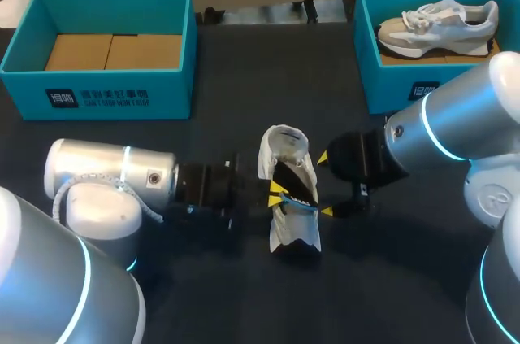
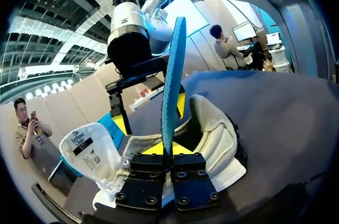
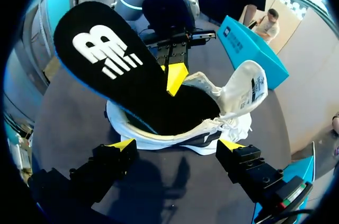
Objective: Take the shoe out of the shoebox, open the shoe tongue, remove and reinsert the insole, then place the shoe into the shoebox
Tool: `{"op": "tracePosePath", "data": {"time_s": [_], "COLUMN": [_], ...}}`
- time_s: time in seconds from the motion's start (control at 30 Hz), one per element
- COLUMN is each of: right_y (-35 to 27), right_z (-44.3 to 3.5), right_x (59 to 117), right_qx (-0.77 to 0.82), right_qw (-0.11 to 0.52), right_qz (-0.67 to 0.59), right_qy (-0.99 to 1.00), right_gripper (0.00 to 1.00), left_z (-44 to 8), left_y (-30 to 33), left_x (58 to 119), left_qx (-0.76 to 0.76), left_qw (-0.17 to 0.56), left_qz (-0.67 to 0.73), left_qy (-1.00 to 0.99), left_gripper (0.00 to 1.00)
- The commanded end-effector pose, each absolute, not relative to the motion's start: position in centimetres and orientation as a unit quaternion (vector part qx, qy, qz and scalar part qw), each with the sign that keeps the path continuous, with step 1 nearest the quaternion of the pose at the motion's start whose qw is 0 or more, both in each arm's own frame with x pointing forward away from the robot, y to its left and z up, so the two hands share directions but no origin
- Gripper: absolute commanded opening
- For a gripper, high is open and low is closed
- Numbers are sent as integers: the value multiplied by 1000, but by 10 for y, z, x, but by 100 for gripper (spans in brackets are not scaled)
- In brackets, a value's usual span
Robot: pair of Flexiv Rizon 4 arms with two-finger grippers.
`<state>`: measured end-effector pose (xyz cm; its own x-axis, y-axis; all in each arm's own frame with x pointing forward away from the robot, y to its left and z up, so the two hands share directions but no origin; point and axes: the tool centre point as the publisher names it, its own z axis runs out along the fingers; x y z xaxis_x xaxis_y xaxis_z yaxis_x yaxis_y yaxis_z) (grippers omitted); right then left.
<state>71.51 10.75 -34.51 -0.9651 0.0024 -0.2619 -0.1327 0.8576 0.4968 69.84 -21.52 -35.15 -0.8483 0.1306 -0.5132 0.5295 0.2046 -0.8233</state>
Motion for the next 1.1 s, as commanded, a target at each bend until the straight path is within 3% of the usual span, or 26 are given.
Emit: {"op": "tracePosePath", "data": {"time_s": [0.03, 0.17, 0.5, 1.1], "right_y": [108, 108, 108, 108], "right_z": [-346, -346, -346, -346], "right_x": [714, 714, 714, 714], "right_qx": [-34, -34, -34, -34], "right_qw": [129, 129, 129, 129], "right_qz": [264, 264, 264, 264], "right_qy": [955, 955, 955, 955], "right_gripper": [100, 100, 100, 100], "left_z": [-343, -334, -337, -360], "left_y": [-213, -212, -228, -227], "left_x": [689, 681, 674, 699], "left_qx": [220, 228, 243, 251], "left_qw": [170, 170, 161, 198], "left_qz": [-590, -593, -592, -581], "left_qy": [758, 754, 751, 748], "left_gripper": [19, 20, 0, 0]}}
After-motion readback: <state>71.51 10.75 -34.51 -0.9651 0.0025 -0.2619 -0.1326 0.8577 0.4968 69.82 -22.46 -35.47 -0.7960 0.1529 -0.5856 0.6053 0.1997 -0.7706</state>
